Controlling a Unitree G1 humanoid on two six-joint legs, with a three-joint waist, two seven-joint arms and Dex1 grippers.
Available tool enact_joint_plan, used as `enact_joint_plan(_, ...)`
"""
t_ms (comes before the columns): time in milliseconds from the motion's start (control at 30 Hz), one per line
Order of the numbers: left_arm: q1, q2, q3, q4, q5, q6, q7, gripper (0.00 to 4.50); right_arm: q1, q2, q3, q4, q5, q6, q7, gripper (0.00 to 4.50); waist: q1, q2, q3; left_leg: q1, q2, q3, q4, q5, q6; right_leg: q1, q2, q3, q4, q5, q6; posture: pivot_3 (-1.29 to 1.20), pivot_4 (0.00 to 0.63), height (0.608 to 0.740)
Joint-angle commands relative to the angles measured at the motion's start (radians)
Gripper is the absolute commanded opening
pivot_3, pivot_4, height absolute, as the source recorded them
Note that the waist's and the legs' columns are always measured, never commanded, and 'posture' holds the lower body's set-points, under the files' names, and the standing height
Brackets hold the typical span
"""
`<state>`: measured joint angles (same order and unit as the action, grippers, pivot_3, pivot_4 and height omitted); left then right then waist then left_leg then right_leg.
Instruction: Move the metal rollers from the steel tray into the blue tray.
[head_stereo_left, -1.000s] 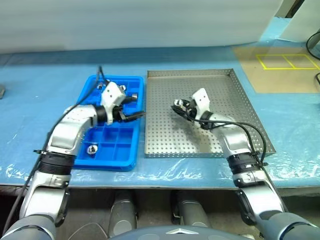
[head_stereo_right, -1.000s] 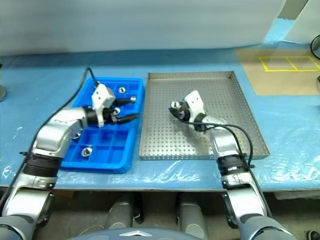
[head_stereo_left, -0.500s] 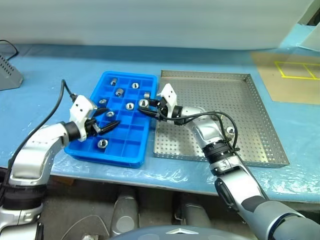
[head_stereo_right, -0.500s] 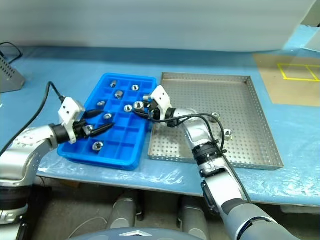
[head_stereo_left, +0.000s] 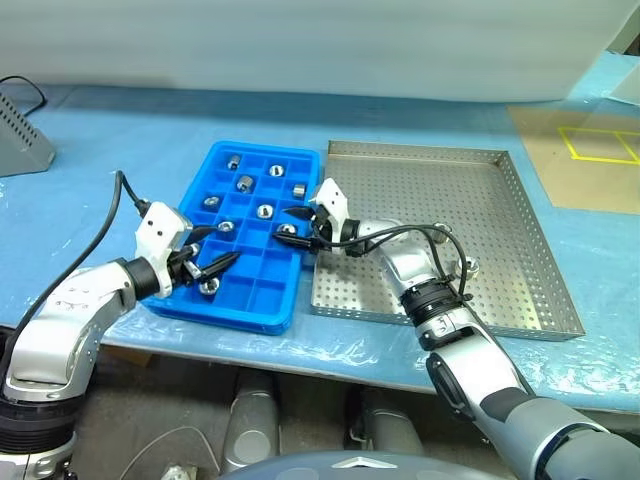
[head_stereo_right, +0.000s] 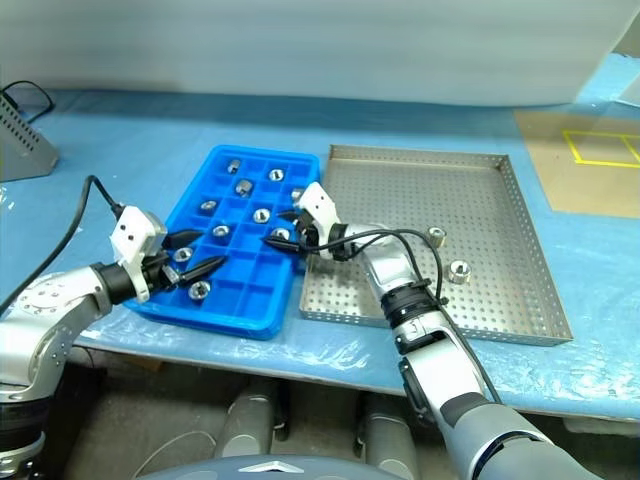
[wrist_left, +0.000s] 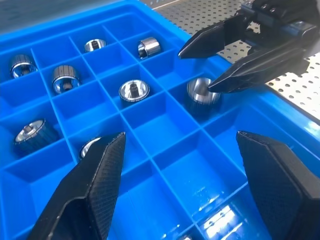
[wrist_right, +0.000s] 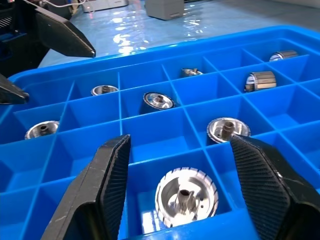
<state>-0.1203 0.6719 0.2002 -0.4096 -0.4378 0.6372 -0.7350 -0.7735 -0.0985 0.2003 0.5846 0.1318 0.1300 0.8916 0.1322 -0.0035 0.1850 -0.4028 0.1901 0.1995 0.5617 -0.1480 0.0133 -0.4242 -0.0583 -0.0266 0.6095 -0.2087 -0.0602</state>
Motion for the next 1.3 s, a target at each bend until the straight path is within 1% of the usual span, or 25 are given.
enact_joint_plan(33, -0.048, 0.005, -0.019, 0.009, -0.011, -0.015, -0.010, 3.72, -0.016, -0.020, -0.030, -0.055, 0.005, -0.018, -0.018, 3.22, -0.001, 0.000, 0.000, 0.000, 0.000, 0.000, 0.000, 0.000, 0.000, 0.000, 0.000, 0.000, 0.000, 0.000, 0.000, 0.21, 0.150, 0.740)
enact_joint_plan(67, -0.062, 0.002, -0.030, 0.020, -0.009, -0.020, -0.015, 3.72, -0.014, -0.028, -0.039, -0.069, 0.012, -0.011, -0.023, 3.22, 0.000, 0.000, 0.000, 0.000, 0.000, 0.000, 0.000, 0.000, 0.000, 0.000, 0.000, 0.000, 0.000, 0.000, 0.000, 0.21, 0.150, 0.740)
enact_joint_plan(100, -0.087, -0.006, -0.052, 0.038, -0.003, -0.030, -0.020, 3.72, -0.012, -0.043, -0.054, -0.088, 0.022, -0.003, -0.028, 3.22, -0.001, 0.000, 0.000, 0.000, 0.000, 0.000, 0.000, 0.000, 0.000, 0.000, 0.000, 0.000, 0.000, 0.000, 0.000, 0.16, 0.150, 0.740)
enact_joint_plan(233, -0.194, -0.054, -0.165, 0.117, 0.019, -0.063, -0.056, 3.72, 0.024, -0.109, -0.122, -0.207, 0.089, 0.059, -0.016, 3.22, -0.004, 0.000, 0.000, 0.000, -0.001, 0.000, 0.001, 0.001, -0.001, 0.001, 0.000, 0.001, 0.000, 0.000, 0.001, 0.06, 0.150, 0.740)
enact_joint_plan(300, -0.257, -0.087, -0.215, 0.177, 0.032, -0.089, -0.080, 3.72, 0.045, -0.144, -0.153, -0.247, 0.088, 0.078, -0.053, 3.22, -0.010, 0.000, 0.000, 0.000, -0.001, 0.001, 0.001, 0.002, -0.003, 0.000, 0.000, 0.001, 0.000, 0.000, 0.001, 0.06, 0.150, 0.740)
enact_joint_plan(333, -0.284, -0.102, -0.236, 0.203, 0.038, -0.099, -0.090, 3.72, 0.054, -0.160, -0.165, -0.257, 0.082, 0.081, -0.072, 3.22, -0.010, 0.000, 0.000, 0.000, -0.001, 0.001, 0.001, 0.002, -0.004, 0.000, 0.000, 0.001, 0.001, 0.000, 0.001, -0.02, 0.150, 0.740)
enact_joint_plan(367, -0.314, -0.120, -0.259, 0.232, 0.045, -0.112, -0.102, 3.72, 0.067, -0.177, -0.179, -0.269, 0.076, 0.085, -0.094, 3.22, -0.015, 0.000, 0.000, 0.000, -0.001, 0.001, 0.001, 0.003, -0.004, 0.000, 0.000, 0.001, 0.001, 0.000, 0.001, -0.02, 0.150, 0.740)
enact_joint_plan(433, -0.375, -0.165, -0.301, 0.291, 0.057, -0.138, -0.120, 3.72, 0.100, -0.219, -0.201, -0.291, 0.060, 0.086, -0.127, 3.22, -0.026, 0.000, 0.000, 0.000, -0.001, 0.001, 0.001, 0.003, -0.005, 0.000, 0.001, 0.001, 0.001, 0.000, 0.001, -0.11, 0.150, 0.740)
enact_joint_plan(567, -0.471, -0.255, -0.355, 0.389, 0.059, -0.185, -0.173, 3.72, 0.177, -0.294, -0.257, -0.352, 0.048, 0.101, -0.201, 3.22, -0.056, 0.000, 0.000, 0.000, -0.001, 0.002, 0.002, 0.003, -0.004, 0.000, 0.001, 0.002, 0.001, 0.001, 0.001, -0.22, 0.150, 0.740)
enact_joint_plan(700, -0.530, -0.298, -0.408, 0.496, 0.093, -0.241, -0.245, 3.72, 0.262, -0.332, -0.299, -0.448, 0.065, 0.140, -0.250, 3.22, -0.097, 0.000, 0.000, 0.000, -0.001, 0.002, 0.002, 0.003, -0.003, 0.000, 0.001, 0.002, 0.000, 0.001, 0.001, -0.30, 0.150, 0.740)
enact_joint_plan(800, -0.573, -0.330, -0.434, 0.562, 0.114, -0.279, -0.281, 3.72, 0.330, -0.340, -0.316, -0.490, 0.052, 0.151, -0.297, 3.22, -0.123, 0.000, -0.001, 0.000, -0.001, 0.002, 0.002, 0.002, -0.002, 0.000, 0.003, 0.003, 0.000, 0.001, 0.001, -0.33, 0.150, 0.740)
enact_joint_plan(867, -0.583, -0.340, -0.438, 0.575, 0.122, -0.291, -0.291, 3.72, 0.355, -0.340, -0.321, -0.512, 0.057, 0.160, -0.313, 3.22, -0.142, 0.000, -0.001, 0.000, -0.001, 0.002, 0.003, 0.000, 0.001, 0.000, 0.003, 0.003, 0.000, 0.001, 0.001, -0.34, 0.150, 0.740)
enact_joint_plan(933, -0.589, -0.344, -0.439, 0.577, 0.123, -0.291, -0.302, 3.72, 0.402, -0.349, -0.332, -0.554, 0.071, 0.183, -0.317, 3.22, -0.149, 0.000, -0.001, 0.000, -0.001, 0.002, 0.003, 0.000, 0.001, 0.000, 0.003, 0.003, 0.000, 0.001, 0.001, -0.35, 0.150, 0.740)
enact_joint_plan(1067, -0.583, -0.324, -0.434, 0.584, 0.141, -0.294, -0.318, 3.72, 0.589, -0.415, -0.355, -0.741, 0.137, 0.275, -0.247, 3.22, -0.145, 0.001, -0.001, 0.000, -0.001, 0.002, 0.003, -0.001, 0.003, 0.002, 0.003, 0.002, -0.002, 0.001, 0.001, -0.36, 0.150, 0.740)
enact_joint_plan(1100, -0.577, -0.318, -0.431, 0.584, 0.141, -0.292, -0.321, 3.72, 0.616, -0.422, -0.373, -0.763, 0.141, 0.285, -0.260, 3.22, -0.145, 0.001, -0.001, 0.000, -0.001, 0.002, 0.003, -0.001, 0.004, 0.002, 0.003, 0.002, -0.003, 0.001, 0.001, -0.36, 0.150, 0.740)
enact_joint_plan(1200, -0.557, -0.303, -0.428, 0.571, 0.138, -0.284, -0.324, 3.72, 0.666, -0.447, -0.426, -0.764, 0.139, 0.289, -0.290, 3.22, -0.148, 0.001, -0.001, 0.000, -0.002, 0.003, 0.005, -0.003, 0.007, 0.003, 0.001, 0.003, -0.004, 0.001, 0.002, -0.37, 0.150, 0.740)
enact_joint_plan(1300, -0.550, -0.298, -0.429, 0.560, 0.139, -0.281, -0.326, 3.72, 0.671, -0.457, -0.449, -0.715, 0.128, 0.272, -0.306, 3.22, -0.150, 0.001, -0.001, 0.000, -0.002, 0.003, 0.010, -0.005, 0.008, 0.004, 0.001, 0.003, -0.003, 0.001, 0.004, -0.37, 0.150, 0.740)
